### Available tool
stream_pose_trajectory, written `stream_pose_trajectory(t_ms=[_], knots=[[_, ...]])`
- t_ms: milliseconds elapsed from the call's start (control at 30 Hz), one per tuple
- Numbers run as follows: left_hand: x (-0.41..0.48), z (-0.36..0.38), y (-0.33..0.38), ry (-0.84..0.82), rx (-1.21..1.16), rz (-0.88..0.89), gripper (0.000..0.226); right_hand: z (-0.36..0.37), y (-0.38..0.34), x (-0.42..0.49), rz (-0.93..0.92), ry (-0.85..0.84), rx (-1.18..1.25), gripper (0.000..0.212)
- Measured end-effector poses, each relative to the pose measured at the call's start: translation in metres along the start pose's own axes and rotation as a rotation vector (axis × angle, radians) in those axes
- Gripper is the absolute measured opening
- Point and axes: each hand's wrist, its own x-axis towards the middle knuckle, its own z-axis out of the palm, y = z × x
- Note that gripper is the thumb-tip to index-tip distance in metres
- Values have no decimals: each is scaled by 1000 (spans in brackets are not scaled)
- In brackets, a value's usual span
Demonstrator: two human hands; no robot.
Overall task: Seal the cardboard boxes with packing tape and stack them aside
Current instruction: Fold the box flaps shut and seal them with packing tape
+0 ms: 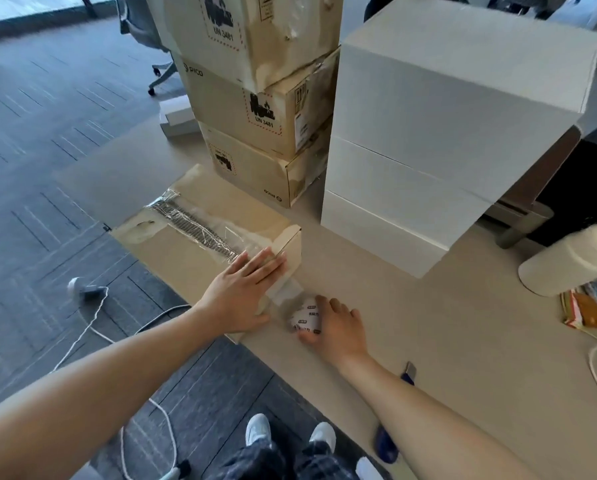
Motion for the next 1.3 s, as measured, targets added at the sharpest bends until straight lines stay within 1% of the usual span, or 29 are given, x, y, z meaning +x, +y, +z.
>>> stream_pose_trajectory(t_ms=[67, 100, 133, 167, 233, 267, 300, 333, 367, 433, 467, 533, 600, 700, 767, 867, 933, 1033, 1200, 1300], knots=[[-7, -3, 15, 88, -95, -18, 84, 5, -2, -3, 10, 2, 20, 81], [-13, -5, 29, 148, -215, -53, 76, 7, -2, -6, 12, 6, 45, 83], [-20, -7, 47, 197, -409, -131, 65, 7, -1, -9, 25, 6, 83, 84], [-28, -11, 67, 227, -658, -267, 51, 6, 2, -12, 49, -4, 117, 85], [-38, -16, 100, 226, -1143, -626, 23, 5, 10, -16, 108, -35, 141, 87], [-37, -11, 109, 228, -1301, -795, 16, 4, 12, -18, 135, -55, 141, 86], [-34, -4, 113, 221, -1401, -949, 18, 5, 14, -20, 157, -74, 141, 84], [-29, 2, 113, 204, -1471, -1056, 24, 5, 15, -23, 174, -78, 140, 81], [-23, 7, 112, 182, -1518, -1115, 30, 7, 15, -26, 184, -73, 135, 79], [-8, 16, 108, 147, -1613, -1153, 38, 6, 11, -30, 193, -54, 124, 76], [0, 19, 108, 134, -1675, -1155, 37, 5, 7, -32, 194, -47, 126, 75], [11, 26, 108, 112, -1749, -1140, 31, 3, 6, -37, 213, -50, 145, 71], [17, 31, 110, 97, -1769, -1127, 20, 4, 18, -48, 266, -64, 122, 64], [19, 39, 106, 104, -1763, -1132, 10, 7, 51, -73, 448, -40, 27, 51], [20, 41, 106, 77, -1750, -1125, 7, 6, 73, -94, 597, -48, 61, 48], [20, 44, 107, 104, -1779, -1132, 11, 7, 95, -120, 743, -125, 148, 55], [20, 44, 110, 136, -1829, -1139, 15, 9, 102, -129, 806, -163, 242, 58], [21, 42, 111, 163, -1893, -1149, 21, 12, 106, -130, 825, -209, 281, 50], [22, 44, 106, 143, -1913, -1164, 12, 11, 106, -119, 810, -235, 339, 37], [23, 45, 104, 127, -1916, -1152, 25, 11, 108, -108, 744, -241, 358, 29]])
